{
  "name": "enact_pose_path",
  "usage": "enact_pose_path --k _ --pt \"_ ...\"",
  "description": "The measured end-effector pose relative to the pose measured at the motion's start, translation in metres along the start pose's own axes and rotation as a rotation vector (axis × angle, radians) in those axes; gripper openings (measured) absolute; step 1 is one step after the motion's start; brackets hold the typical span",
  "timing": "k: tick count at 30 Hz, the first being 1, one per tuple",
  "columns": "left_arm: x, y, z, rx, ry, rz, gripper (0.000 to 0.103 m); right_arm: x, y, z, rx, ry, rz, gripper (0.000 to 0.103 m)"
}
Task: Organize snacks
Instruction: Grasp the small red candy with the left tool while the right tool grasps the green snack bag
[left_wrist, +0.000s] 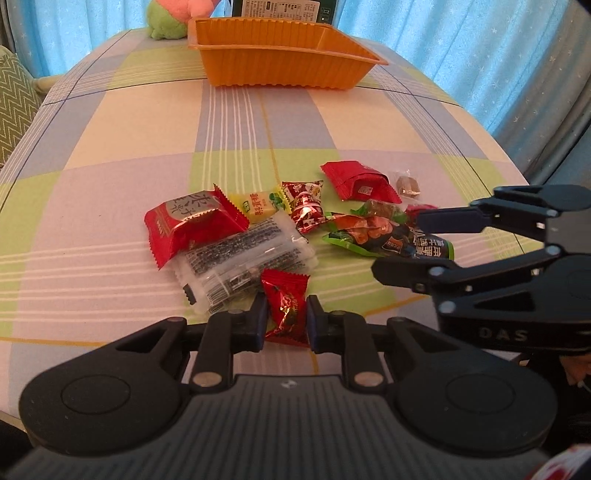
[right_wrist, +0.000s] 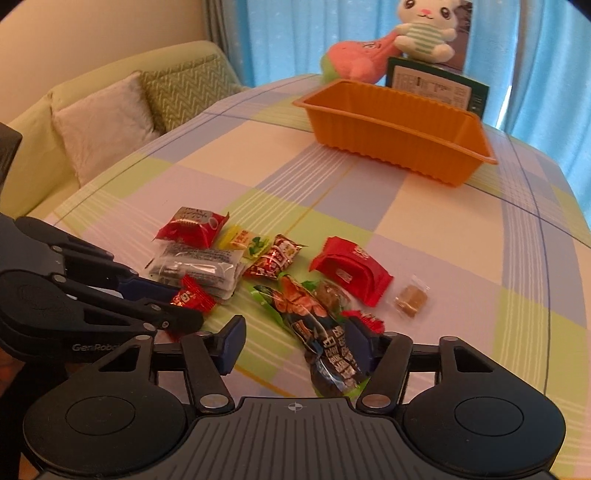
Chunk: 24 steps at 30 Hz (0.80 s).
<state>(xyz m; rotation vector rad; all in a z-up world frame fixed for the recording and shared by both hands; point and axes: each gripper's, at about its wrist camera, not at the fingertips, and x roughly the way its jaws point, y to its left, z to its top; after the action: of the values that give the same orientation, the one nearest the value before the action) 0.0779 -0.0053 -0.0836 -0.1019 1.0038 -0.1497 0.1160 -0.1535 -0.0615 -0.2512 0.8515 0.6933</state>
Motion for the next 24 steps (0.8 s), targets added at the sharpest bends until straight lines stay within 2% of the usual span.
enact_pose_path --k 5,10,13,17,24 --pt "-0.007 0.003 0.001 -0.01 -0.014 0.0 0.019 0.015 -0.004 0.006 -0.052 0.022 -0.015 0.053" --pt "-0.011 0.006 0.004 -0.03 -0.024 -0.006 0.019 0.025 0.004 0.006 -0.163 0.057 -0.037 0.052" --pt "-0.012 0.008 0.005 -0.034 -0.026 -0.006 0.019 0.021 0.002 0.006 -0.122 0.072 -0.047 0.044" --pt "-0.016 0.008 0.005 -0.037 -0.03 -0.004 0.019 0.015 0.002 -0.002 -0.024 0.11 -0.007 0.044" --pt "-0.02 0.01 0.005 -0.053 -0.037 -0.007 0.019 0.019 0.005 -0.006 0.032 0.049 -0.024 0.044"
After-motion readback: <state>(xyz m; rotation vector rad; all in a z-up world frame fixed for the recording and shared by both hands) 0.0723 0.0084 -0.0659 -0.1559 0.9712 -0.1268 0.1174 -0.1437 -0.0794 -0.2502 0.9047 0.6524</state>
